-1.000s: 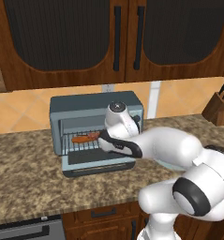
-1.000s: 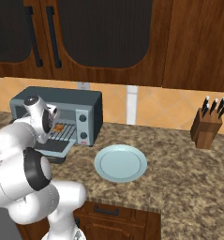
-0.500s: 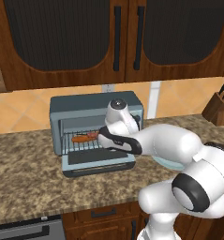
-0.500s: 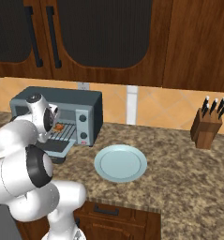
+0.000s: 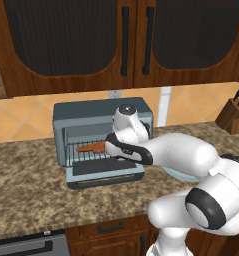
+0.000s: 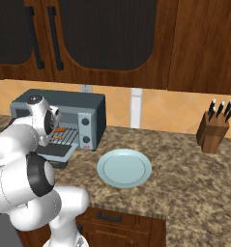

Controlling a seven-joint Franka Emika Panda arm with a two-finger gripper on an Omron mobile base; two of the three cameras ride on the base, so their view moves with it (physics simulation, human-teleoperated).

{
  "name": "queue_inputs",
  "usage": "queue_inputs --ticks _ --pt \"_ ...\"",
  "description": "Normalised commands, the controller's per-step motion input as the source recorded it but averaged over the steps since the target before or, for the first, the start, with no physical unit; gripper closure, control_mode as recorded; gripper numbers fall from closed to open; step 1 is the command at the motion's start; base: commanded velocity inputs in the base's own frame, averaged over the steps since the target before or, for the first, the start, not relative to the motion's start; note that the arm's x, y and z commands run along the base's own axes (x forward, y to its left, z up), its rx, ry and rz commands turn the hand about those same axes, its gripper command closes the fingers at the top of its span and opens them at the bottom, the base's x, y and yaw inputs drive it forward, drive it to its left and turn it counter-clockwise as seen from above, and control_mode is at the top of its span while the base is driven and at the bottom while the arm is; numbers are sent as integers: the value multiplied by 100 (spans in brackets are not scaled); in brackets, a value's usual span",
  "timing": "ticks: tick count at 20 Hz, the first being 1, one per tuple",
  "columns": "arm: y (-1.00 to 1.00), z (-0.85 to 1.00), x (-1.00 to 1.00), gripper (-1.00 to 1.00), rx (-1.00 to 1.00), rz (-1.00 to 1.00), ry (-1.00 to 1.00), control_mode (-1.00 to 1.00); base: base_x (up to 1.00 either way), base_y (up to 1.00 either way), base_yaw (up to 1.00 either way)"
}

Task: Pick up the kebab skewer and baguette bread, and place them inside the toaster oven. Close the toaster oven door and start by setting the timer.

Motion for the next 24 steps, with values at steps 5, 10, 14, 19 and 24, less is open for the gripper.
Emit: queue_inputs --ticks 5,10,14,19,24 --pt "0 42 -18 -100 0 2 0 -100 0 0 0" --pt "0 42 -64 -100 0 -6 0 -100 0 0 0" --pt "0 6 -100 -100 4 -30 0 -100 0 0 0" --pt "5 0 -87 -100 5 -57 3 -100 0 0 0" --pt "-6 0 -52 -100 0 -45 0 -100 0 0 0"
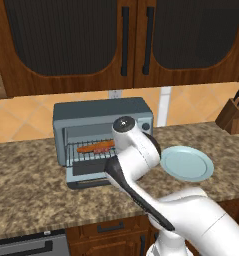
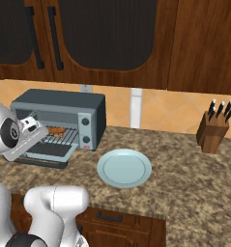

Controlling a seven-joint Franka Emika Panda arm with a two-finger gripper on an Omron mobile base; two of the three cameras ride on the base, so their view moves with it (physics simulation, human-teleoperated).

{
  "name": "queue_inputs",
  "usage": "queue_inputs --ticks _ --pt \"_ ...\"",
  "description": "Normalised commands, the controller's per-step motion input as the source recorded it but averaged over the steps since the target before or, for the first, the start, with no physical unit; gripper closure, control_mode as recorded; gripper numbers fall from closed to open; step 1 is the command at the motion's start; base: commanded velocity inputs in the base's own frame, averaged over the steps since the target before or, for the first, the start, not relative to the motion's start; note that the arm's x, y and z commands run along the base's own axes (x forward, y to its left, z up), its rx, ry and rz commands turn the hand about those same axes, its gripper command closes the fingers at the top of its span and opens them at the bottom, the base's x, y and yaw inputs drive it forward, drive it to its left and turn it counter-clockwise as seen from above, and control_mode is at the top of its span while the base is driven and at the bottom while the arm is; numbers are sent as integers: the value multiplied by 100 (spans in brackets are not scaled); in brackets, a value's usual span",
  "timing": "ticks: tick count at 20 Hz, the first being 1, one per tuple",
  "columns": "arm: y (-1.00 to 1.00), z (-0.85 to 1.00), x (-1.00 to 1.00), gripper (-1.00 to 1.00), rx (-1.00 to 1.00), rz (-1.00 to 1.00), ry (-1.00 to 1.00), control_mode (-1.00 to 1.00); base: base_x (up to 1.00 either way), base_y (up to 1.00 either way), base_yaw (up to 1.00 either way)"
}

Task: Pick up the kebab skewer and baguette bread, and place them inside the toaster oven. Close the toaster oven door and start by setting the timer.

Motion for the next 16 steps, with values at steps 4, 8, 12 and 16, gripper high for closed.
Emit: queue_inputs --ticks 4,8,12,16 --pt "-4 0 6 -100 2 -44 9 -100 0 0 0" --pt "-1 0 26 -100 10 -38 8 -100 0 0 0" --pt "19 -7 44 -100 8 -36 2 -100 0 0 0" --pt "27 -22 36 -100 4 -32 0 -100 0 0 0"
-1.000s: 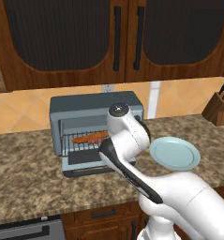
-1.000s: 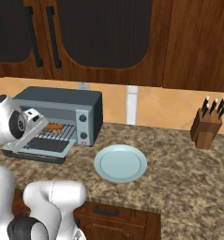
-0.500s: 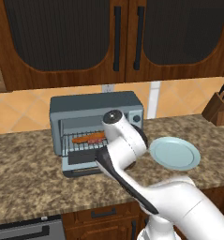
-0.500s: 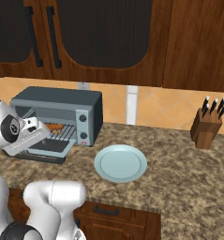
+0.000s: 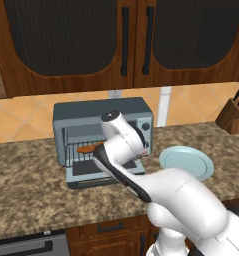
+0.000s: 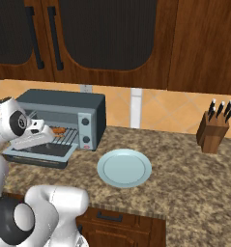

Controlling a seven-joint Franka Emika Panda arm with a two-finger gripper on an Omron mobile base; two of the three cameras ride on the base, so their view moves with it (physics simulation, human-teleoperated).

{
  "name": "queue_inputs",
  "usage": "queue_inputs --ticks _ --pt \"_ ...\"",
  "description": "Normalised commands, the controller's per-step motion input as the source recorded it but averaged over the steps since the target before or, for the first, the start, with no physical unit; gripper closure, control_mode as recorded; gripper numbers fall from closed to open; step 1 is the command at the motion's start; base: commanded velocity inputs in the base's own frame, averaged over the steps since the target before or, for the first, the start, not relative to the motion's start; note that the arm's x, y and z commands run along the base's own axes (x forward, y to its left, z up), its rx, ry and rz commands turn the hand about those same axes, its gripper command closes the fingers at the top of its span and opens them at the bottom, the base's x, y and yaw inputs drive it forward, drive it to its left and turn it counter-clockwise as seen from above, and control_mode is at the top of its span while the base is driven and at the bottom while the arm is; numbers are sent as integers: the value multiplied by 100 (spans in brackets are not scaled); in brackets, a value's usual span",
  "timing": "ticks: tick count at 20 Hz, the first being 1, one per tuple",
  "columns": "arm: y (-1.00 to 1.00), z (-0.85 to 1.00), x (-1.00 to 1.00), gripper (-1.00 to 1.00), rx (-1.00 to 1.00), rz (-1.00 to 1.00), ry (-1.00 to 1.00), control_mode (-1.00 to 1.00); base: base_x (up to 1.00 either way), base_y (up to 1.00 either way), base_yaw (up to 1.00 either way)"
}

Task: Pick up the kebab skewer and baguette bread, and place them inside the toaster oven. Close the toaster oven door and start by setting the timer.

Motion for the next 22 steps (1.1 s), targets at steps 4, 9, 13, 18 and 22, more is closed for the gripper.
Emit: queue_inputs --ticks 4,9,13,18,22 --pt "6 -24 6 -100 4 -25 0 -100 0 0 0" --pt "6 -28 0 -100 3 -21 0 -100 0 0 0" --pt "8 -37 0 -100 6 -18 0 -100 0 0 0" --pt "2 -36 19 -100 4 -8 0 -100 0 0 0" --pt "10 -6 36 -100 0 0 -2 -100 0 0 0"
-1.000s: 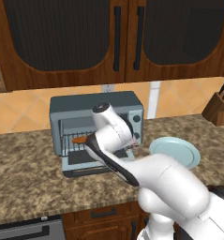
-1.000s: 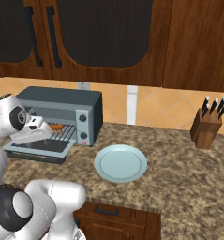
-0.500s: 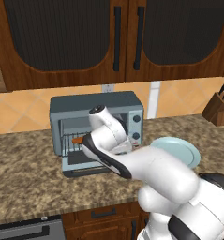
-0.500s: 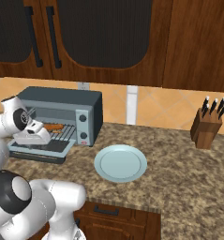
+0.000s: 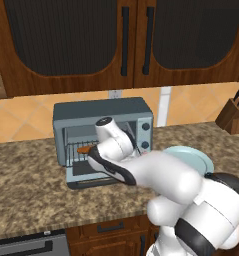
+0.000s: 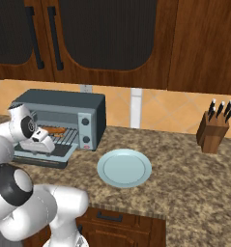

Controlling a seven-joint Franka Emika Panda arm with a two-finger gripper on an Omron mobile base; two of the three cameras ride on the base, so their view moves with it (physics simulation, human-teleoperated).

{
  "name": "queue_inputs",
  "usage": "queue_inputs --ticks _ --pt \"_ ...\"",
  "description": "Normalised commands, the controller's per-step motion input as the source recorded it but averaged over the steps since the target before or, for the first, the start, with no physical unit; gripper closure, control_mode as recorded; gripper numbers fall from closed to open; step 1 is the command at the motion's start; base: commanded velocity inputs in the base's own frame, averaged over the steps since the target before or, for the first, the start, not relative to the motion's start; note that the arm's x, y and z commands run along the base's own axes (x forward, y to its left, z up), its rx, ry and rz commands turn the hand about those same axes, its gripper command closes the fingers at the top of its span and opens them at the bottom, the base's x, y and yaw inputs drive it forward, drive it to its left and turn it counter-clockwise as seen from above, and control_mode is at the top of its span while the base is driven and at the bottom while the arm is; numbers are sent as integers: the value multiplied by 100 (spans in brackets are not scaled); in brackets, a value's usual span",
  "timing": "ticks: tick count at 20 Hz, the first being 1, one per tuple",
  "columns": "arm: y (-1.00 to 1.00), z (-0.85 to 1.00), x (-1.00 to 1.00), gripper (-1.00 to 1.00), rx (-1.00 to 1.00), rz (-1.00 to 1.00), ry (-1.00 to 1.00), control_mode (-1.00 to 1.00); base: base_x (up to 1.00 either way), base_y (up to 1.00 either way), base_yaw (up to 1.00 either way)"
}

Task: Pick up the kebab skewer and baguette bread, and place them inside the toaster oven. Close the toaster oven door and start by setting the timer.

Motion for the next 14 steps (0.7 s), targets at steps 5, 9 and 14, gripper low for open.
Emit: queue_inputs --ticks 5,9,14 --pt "17 -8 6 -100 0 -4 -4 -100 0 0 0" --pt "10 -9 18 -100 0 -7 -1 -100 0 0 0" --pt "0 0 20 -100 0 -12 -2 -100 0 0 0"
